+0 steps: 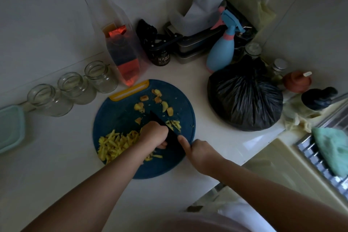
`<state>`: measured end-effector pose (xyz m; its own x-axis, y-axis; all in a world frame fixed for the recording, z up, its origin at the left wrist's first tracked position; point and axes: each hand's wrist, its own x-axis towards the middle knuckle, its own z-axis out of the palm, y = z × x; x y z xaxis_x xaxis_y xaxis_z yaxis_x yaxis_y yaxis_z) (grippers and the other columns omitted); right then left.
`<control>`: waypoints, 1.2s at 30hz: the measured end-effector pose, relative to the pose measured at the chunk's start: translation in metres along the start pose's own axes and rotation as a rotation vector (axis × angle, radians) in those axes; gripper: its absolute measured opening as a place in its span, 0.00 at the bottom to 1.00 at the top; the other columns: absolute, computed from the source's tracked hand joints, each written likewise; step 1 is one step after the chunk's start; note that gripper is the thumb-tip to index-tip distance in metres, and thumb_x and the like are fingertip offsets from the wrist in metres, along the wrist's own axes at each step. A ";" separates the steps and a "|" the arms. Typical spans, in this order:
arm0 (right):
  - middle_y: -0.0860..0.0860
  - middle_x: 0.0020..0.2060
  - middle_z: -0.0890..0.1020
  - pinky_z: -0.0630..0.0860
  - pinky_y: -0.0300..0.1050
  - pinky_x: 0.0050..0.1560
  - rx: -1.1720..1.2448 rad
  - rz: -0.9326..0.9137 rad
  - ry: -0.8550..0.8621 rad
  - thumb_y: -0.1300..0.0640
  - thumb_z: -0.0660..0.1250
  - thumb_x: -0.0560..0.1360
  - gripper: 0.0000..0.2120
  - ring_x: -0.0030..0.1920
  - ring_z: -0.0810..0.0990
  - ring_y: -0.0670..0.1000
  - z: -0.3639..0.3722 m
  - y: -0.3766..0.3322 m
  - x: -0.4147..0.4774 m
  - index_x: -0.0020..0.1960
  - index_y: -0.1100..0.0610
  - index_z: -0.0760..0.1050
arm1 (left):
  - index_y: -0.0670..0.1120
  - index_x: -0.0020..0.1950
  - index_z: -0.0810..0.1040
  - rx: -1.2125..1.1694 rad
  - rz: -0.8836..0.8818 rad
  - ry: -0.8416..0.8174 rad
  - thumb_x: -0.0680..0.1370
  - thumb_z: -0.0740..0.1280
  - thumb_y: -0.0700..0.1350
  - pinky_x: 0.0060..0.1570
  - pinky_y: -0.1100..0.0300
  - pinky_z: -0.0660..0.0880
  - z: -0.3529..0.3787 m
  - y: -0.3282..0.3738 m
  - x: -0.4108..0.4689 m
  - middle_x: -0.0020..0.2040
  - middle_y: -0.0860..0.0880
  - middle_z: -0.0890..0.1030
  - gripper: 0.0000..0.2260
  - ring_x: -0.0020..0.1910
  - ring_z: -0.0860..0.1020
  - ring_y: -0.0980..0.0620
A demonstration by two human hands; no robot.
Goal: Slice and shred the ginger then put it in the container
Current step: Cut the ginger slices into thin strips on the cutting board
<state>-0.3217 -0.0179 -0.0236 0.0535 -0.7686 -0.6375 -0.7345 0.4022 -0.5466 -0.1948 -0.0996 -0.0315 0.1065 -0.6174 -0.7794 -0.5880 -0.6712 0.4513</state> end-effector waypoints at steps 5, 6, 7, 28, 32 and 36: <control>0.56 0.39 0.76 0.72 0.46 0.47 0.028 0.062 0.018 0.35 0.44 0.80 0.28 0.41 0.76 0.55 0.006 0.008 -0.006 0.39 0.56 0.69 | 0.36 0.53 0.73 0.081 0.033 -0.023 0.78 0.58 0.34 0.33 0.56 0.79 0.004 -0.002 -0.001 0.39 0.40 0.76 0.07 0.36 0.78 0.46; 0.57 0.40 0.76 0.71 0.46 0.47 0.038 0.050 0.019 0.36 0.45 0.81 0.27 0.42 0.76 0.55 0.007 0.002 0.001 0.40 0.56 0.69 | 0.37 0.51 0.73 0.133 0.050 -0.007 0.78 0.58 0.36 0.32 0.57 0.79 0.005 -0.002 -0.003 0.38 0.41 0.77 0.06 0.35 0.78 0.47; 0.57 0.41 0.75 0.71 0.46 0.47 0.044 0.024 0.027 0.38 0.45 0.82 0.24 0.43 0.75 0.56 0.007 -0.004 0.007 0.40 0.53 0.68 | 0.37 0.50 0.74 0.178 0.064 0.006 0.79 0.59 0.37 0.32 0.57 0.79 0.006 -0.002 -0.005 0.38 0.41 0.77 0.06 0.34 0.79 0.47; 0.55 0.35 0.77 0.71 0.44 0.41 0.059 0.018 0.109 0.33 0.47 0.78 0.31 0.37 0.77 0.51 -0.007 0.007 0.026 0.36 0.57 0.72 | 0.36 0.44 0.76 -0.083 -0.158 -0.114 0.81 0.61 0.38 0.46 0.50 0.79 -0.009 -0.016 0.003 0.40 0.39 0.78 0.09 0.37 0.77 0.44; 0.56 0.36 0.76 0.72 0.47 0.46 0.025 -0.007 0.073 0.35 0.45 0.80 0.29 0.43 0.78 0.56 -0.006 -0.004 0.033 0.36 0.56 0.69 | 0.36 0.48 0.75 -0.039 0.021 -0.085 0.83 0.58 0.42 0.24 0.61 0.76 -0.006 -0.011 -0.001 0.34 0.44 0.72 0.11 0.30 0.75 0.50; 0.56 0.39 0.73 0.69 0.46 0.46 0.090 0.001 0.075 0.37 0.45 0.81 0.25 0.44 0.74 0.57 -0.013 -0.020 0.041 0.35 0.52 0.63 | 0.37 0.48 0.74 0.024 0.064 -0.094 0.83 0.58 0.44 0.23 0.63 0.75 -0.005 -0.008 0.000 0.34 0.44 0.72 0.12 0.30 0.75 0.50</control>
<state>-0.3137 -0.0640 -0.0319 -0.0007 -0.8018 -0.5976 -0.6705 0.4438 -0.5946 -0.1859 -0.0967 -0.0326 -0.0075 -0.6168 -0.7871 -0.6100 -0.6209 0.4923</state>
